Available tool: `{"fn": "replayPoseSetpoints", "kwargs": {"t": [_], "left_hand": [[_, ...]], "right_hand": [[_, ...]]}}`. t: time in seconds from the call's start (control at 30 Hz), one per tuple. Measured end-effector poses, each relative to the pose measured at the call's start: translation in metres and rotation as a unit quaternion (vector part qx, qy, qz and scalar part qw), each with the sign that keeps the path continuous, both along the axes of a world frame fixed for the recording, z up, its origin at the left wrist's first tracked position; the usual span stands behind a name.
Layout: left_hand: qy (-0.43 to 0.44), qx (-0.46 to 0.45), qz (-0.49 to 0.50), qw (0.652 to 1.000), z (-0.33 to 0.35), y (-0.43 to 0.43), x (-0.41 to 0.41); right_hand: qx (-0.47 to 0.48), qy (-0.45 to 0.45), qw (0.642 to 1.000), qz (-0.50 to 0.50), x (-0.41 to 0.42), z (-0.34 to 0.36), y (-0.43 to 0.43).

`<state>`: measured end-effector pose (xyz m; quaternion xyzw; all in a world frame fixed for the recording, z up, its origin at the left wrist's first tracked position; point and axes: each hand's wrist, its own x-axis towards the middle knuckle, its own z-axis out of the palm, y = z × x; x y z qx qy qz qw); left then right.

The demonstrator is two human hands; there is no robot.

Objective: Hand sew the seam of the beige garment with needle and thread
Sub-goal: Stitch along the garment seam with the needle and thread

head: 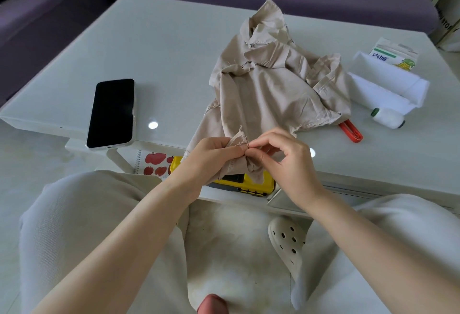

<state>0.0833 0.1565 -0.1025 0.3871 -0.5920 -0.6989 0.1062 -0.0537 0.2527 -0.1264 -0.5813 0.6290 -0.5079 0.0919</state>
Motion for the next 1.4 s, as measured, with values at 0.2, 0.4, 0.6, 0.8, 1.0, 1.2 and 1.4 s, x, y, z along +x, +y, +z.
{"fn": "replayPoseSetpoints", "kwargs": {"t": [0.2,0.4,0.6,0.8,1.0,1.2,1.4], "left_hand": [[-0.012,0.003,0.0,1.0,0.0,0.001,-0.002],[-0.036,-0.043,0.01,0.998,0.001,0.007,-0.005],[-0.06,-0.112,0.03,0.992,-0.007,0.006,-0.004],[-0.06,-0.11,0.055,0.991,-0.009,0.007,-0.006],[-0.052,-0.079,0.079,0.992,-0.008,0.002,-0.005],[-0.038,-0.075,0.076,0.994,-0.002,0.004,-0.002],[-0.02,-0.048,0.061,0.997,0.0,0.006,0.001]], "right_hand": [[0.004,0.014,1.0,-0.008,0.0,0.0,0.003],[0.038,-0.112,0.993,-0.01,0.004,0.008,0.008],[0.006,-0.393,0.919,-0.02,0.006,0.03,0.022],[0.074,-0.587,0.806,-0.008,0.024,0.034,0.031],[0.303,-0.436,0.847,-0.022,0.048,0.003,0.058],[0.253,-0.436,0.859,-0.088,0.036,0.001,0.07],[0.21,-0.395,0.89,-0.092,0.028,0.025,0.043]]}}
